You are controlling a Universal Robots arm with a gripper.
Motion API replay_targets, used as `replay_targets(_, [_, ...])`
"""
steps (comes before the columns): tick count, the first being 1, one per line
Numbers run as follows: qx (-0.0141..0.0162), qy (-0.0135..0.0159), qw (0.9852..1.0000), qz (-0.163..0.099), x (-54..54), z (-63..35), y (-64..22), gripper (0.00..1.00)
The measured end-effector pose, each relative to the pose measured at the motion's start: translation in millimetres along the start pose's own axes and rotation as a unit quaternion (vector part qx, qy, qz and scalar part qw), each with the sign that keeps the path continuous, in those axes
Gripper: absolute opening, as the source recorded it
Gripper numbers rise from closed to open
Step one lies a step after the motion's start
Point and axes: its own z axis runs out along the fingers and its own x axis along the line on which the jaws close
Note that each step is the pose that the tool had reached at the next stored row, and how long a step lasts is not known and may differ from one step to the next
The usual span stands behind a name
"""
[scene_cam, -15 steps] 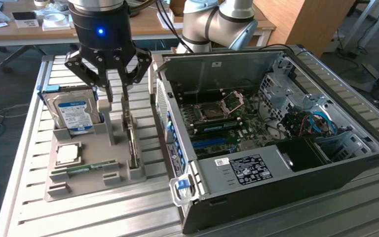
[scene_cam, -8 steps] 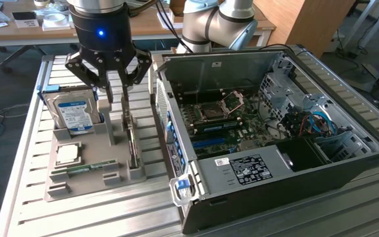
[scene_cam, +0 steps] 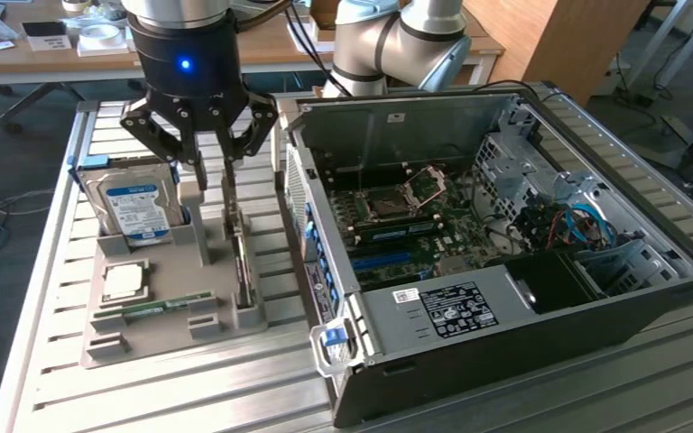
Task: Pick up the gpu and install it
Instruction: 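Pick up the gpu and move the gpu toward the slot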
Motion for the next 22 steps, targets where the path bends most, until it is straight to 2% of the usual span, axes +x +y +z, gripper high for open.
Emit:
replay_targets(11, [-0.0004,-0.0002,1.0000,0.000,0.0,2.3,0.0,0.36])
replay_targets(22, [-0.0002,-0.0001,1.0000,0.000,0.3,11.2,-0.5,0.36])
